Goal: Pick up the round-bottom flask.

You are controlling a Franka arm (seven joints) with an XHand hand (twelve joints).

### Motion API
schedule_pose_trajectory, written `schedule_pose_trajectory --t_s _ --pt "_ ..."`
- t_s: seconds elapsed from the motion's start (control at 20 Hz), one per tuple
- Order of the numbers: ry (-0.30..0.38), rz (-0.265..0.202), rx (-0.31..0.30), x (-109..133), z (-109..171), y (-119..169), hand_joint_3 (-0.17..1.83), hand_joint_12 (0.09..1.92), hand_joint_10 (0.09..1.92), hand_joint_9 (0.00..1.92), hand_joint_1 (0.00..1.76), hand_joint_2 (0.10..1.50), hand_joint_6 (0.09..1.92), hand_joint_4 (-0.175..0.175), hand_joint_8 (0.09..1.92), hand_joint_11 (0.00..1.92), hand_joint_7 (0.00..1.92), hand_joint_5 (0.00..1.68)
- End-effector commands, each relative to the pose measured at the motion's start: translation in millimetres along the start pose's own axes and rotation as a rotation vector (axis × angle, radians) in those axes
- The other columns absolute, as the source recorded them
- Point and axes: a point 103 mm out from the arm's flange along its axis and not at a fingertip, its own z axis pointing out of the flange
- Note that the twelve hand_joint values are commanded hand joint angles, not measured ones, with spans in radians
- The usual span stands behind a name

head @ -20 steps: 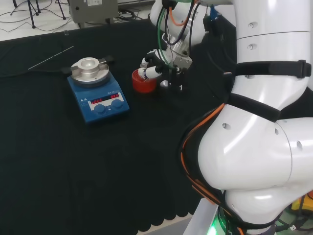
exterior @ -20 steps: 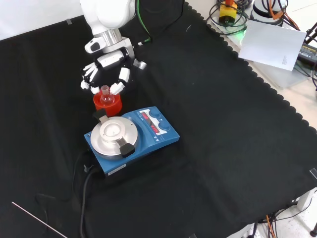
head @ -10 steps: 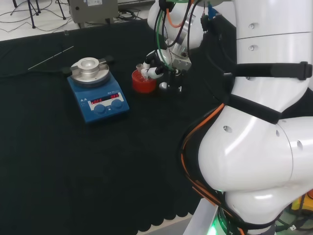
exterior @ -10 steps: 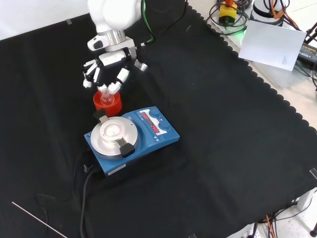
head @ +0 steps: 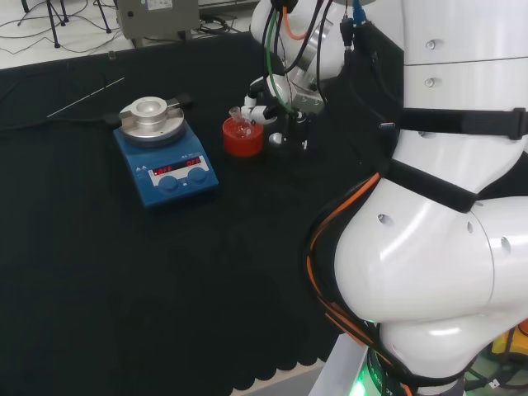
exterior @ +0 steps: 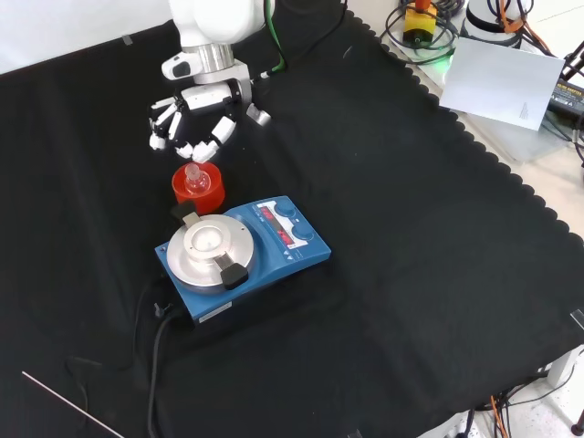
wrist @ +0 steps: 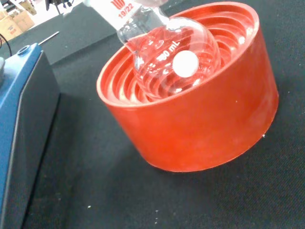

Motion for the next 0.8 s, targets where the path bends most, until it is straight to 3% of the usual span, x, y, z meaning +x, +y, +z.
schedule_pose_trajectory --t_s 0.05,0.15,0.4,0.6,0.8 --pt "-0.007 -0.027 0.091 4 4 1 0.36 1.31 0.66 0.43 0.91 0.86 0.92 -0.008 0.62 0.0 0.32 0.7" --pt "-0.021 -0.039 0.11 4 8 1 0.51 1.24 0.67 0.38 0.89 0.72 0.8 -0.038 0.63 0.0 0.27 0.55" --pt "-0.031 -0.054 0.128 5 15 1 0.6 1.18 0.68 0.33 0.89 0.61 0.66 -0.047 0.63 0.0 0.23 0.42" --pt "-0.027 -0.065 0.118 7 17 2 0.61 1.17 0.68 0.32 0.89 0.59 0.63 -0.046 0.63 0.0 0.22 0.44" --pt "-0.02 -0.078 0.098 11 19 3 0.61 1.17 0.69 0.34 0.9 0.6 0.68 -0.033 0.63 0.0 0.24 0.56"
